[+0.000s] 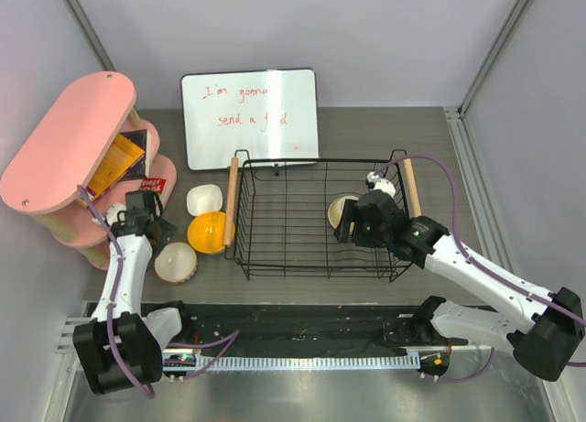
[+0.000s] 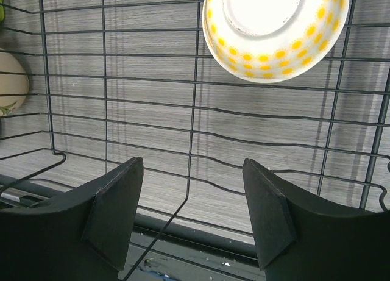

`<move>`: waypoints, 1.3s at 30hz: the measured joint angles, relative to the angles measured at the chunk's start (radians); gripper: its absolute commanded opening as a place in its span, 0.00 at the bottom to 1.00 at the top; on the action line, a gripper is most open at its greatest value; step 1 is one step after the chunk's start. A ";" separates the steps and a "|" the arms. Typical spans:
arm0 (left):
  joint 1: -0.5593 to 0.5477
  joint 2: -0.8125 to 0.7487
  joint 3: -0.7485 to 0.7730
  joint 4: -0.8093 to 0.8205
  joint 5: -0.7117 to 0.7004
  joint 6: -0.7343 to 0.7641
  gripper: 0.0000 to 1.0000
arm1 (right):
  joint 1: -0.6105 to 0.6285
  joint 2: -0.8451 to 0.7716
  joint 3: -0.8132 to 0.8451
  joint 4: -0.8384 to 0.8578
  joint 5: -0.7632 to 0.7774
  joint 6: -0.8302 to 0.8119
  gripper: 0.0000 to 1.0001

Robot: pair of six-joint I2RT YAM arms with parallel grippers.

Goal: Unload the bowls from the dish rack

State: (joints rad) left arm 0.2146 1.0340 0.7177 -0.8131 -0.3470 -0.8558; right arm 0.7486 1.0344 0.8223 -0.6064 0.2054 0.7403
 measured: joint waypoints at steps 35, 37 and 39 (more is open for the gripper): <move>0.008 0.035 0.032 0.008 0.042 -0.007 0.79 | -0.005 0.010 0.021 0.017 -0.031 0.005 0.72; -0.015 -0.018 0.009 -0.027 0.037 -0.042 0.79 | -0.005 0.006 0.021 0.017 -0.035 0.006 0.72; -0.031 -0.055 -0.006 -0.060 0.026 -0.079 0.79 | -0.005 0.001 0.021 0.019 -0.037 0.006 0.72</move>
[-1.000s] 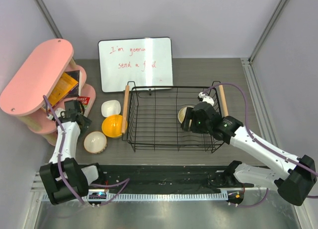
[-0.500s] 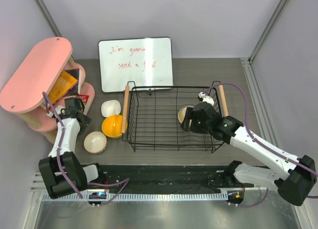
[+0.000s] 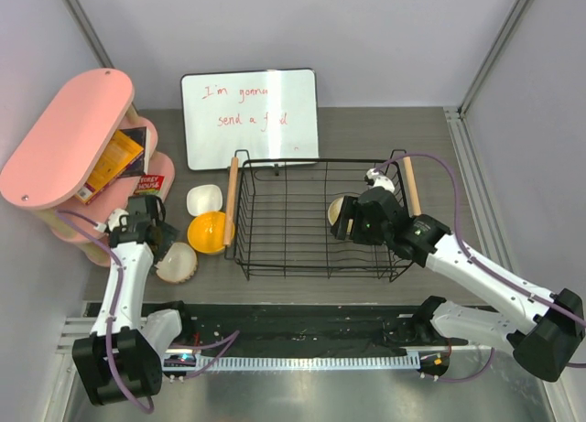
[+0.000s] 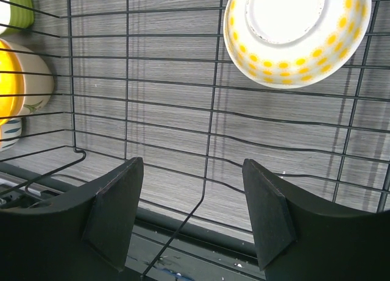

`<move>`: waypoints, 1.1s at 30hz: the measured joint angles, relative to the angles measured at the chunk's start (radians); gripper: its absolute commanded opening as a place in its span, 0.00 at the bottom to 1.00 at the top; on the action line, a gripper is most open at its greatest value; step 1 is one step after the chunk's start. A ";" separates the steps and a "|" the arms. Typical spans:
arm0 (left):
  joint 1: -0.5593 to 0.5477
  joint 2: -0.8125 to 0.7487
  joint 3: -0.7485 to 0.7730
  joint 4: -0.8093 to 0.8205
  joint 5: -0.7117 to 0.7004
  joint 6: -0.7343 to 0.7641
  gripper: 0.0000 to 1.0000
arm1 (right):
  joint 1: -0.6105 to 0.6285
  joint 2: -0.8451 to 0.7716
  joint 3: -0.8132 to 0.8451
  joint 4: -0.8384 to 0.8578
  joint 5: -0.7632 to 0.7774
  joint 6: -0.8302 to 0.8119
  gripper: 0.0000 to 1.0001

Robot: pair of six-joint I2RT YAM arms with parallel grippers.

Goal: Unload the bowls from the dish rack

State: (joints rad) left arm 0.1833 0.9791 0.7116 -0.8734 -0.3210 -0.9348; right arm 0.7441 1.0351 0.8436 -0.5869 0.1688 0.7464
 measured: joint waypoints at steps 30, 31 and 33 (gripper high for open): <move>-0.079 0.182 -0.026 -0.026 -0.254 -0.083 0.81 | -0.002 -0.047 0.000 0.003 -0.006 -0.003 0.72; -0.081 0.185 -0.026 -0.021 -0.253 -0.083 0.80 | -0.002 -0.047 0.000 0.003 -0.006 -0.003 0.72; -0.092 0.183 -0.031 -0.007 -0.244 -0.084 0.80 | -0.002 -0.047 0.000 0.003 -0.006 -0.002 0.72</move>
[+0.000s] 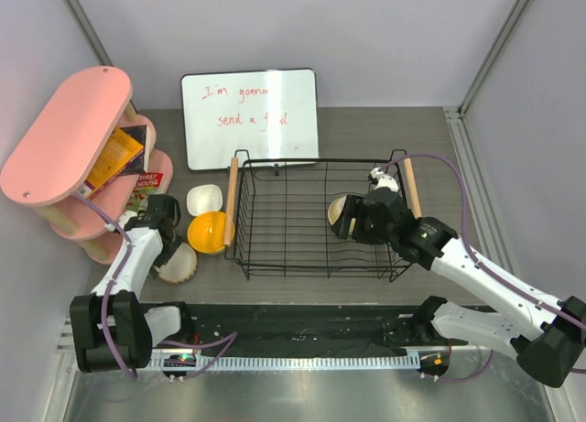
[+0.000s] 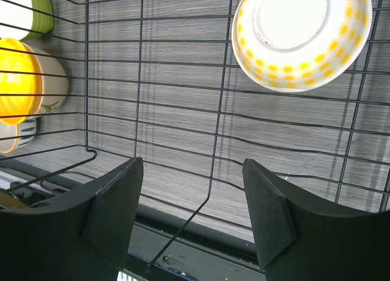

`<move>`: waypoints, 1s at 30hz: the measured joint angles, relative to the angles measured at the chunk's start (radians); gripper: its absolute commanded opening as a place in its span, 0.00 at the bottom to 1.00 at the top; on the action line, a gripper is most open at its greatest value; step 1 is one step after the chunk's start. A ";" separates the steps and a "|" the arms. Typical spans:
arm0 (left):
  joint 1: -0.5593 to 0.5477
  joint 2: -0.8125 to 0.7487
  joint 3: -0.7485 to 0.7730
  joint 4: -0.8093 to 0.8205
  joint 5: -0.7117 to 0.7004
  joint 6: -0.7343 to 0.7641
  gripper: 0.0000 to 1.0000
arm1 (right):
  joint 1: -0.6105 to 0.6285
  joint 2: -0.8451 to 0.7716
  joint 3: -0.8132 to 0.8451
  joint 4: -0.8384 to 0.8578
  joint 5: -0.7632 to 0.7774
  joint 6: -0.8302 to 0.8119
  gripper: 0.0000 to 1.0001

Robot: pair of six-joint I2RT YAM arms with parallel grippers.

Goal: Unload the bowls from the dish rack

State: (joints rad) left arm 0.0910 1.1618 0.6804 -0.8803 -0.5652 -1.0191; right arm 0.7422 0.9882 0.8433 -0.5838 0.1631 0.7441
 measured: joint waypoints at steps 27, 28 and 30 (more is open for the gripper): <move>-0.077 -0.188 -0.033 -0.039 0.088 -0.021 0.00 | 0.000 0.000 -0.009 0.000 0.000 0.000 0.72; -0.078 -0.195 -0.025 -0.044 0.089 -0.021 0.00 | 0.000 0.000 -0.010 0.000 0.000 0.000 0.72; -0.078 -0.204 -0.009 -0.058 0.089 -0.017 0.03 | 0.000 0.000 -0.013 0.001 0.000 0.000 0.72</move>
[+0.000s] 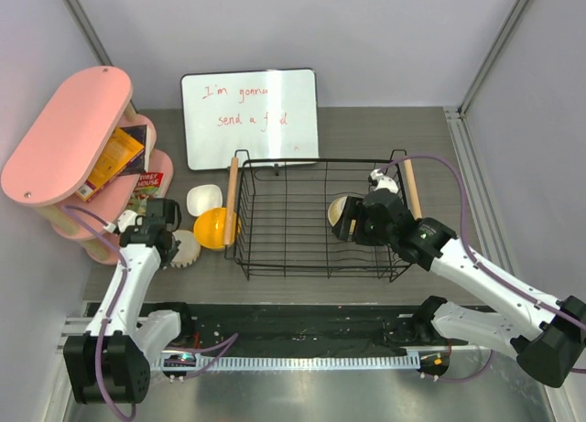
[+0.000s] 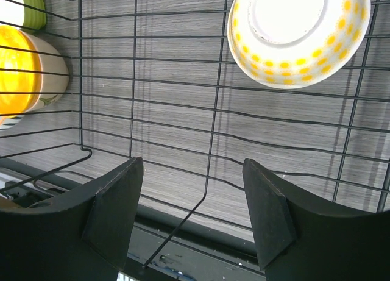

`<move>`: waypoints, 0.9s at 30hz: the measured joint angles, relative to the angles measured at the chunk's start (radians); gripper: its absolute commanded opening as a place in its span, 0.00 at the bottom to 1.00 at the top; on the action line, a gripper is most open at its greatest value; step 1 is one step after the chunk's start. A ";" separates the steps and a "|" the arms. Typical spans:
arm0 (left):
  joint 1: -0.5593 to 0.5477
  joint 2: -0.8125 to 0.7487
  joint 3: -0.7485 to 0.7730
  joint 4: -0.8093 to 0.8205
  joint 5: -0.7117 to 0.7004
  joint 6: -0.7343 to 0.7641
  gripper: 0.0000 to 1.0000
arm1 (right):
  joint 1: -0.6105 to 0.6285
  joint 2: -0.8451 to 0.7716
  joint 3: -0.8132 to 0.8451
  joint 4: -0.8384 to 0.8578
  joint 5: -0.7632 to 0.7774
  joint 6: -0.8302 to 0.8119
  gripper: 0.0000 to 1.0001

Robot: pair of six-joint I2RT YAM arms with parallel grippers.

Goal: Unload the bowls from the dish rack

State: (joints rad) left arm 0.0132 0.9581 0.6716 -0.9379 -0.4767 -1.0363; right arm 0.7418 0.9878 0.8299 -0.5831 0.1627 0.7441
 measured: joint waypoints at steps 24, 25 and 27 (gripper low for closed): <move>0.000 0.153 -0.015 0.030 0.048 0.047 0.70 | -0.005 -0.036 -0.014 -0.002 0.010 0.001 0.72; 0.000 0.161 -0.015 0.033 0.051 0.047 0.70 | -0.005 -0.042 -0.015 -0.002 0.011 0.003 0.72; 0.000 0.184 -0.015 0.040 0.055 0.047 0.66 | -0.005 -0.054 -0.018 -0.002 0.014 0.009 0.72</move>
State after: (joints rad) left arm 0.0132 1.1423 0.6563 -0.8982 -0.4217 -0.9890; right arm 0.7368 0.9337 0.8116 -0.5854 0.1768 0.7532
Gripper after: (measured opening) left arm 0.700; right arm 0.722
